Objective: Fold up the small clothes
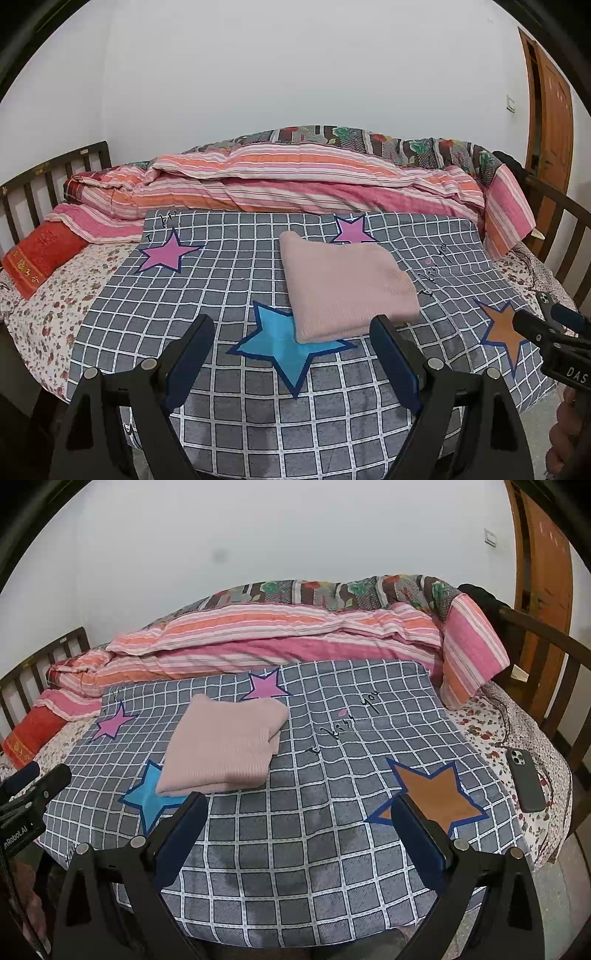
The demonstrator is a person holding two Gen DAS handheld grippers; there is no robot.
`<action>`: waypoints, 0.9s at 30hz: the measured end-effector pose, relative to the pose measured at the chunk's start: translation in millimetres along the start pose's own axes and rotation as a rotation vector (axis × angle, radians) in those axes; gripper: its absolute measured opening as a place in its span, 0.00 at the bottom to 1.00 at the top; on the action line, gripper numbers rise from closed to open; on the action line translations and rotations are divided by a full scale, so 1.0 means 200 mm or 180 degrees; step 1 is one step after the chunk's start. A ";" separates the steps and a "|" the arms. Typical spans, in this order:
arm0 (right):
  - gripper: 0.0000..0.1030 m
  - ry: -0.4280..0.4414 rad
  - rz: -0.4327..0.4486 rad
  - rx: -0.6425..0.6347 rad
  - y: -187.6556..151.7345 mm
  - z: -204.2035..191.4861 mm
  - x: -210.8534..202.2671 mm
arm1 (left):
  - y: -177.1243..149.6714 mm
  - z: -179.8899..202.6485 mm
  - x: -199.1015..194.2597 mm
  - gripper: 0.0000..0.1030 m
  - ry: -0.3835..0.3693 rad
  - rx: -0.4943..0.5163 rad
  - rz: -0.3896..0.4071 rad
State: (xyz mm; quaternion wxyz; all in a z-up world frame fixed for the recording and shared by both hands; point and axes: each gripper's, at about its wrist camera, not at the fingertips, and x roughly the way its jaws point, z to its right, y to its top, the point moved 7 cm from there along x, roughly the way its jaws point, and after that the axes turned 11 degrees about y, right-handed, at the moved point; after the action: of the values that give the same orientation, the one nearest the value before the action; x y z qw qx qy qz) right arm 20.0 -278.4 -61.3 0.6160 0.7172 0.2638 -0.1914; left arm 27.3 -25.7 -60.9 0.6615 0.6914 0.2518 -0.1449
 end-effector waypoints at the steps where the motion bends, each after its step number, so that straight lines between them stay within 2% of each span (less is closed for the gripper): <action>1: 0.95 0.0007 0.0000 0.0006 0.00 0.00 0.00 | 0.00 0.00 0.00 0.83 0.0001 0.0000 -0.0001; 27: 0.95 0.0045 -0.0012 -0.0046 -0.01 -0.06 0.01 | 0.01 -0.03 0.00 0.83 -0.0015 -0.0023 0.0008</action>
State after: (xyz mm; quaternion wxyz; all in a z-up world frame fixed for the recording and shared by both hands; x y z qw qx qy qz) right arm 19.6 -266.8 -61.1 0.6189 0.7136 0.2709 -0.1856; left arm 27.9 -19.2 -59.8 0.6648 0.6889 0.2499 -0.1448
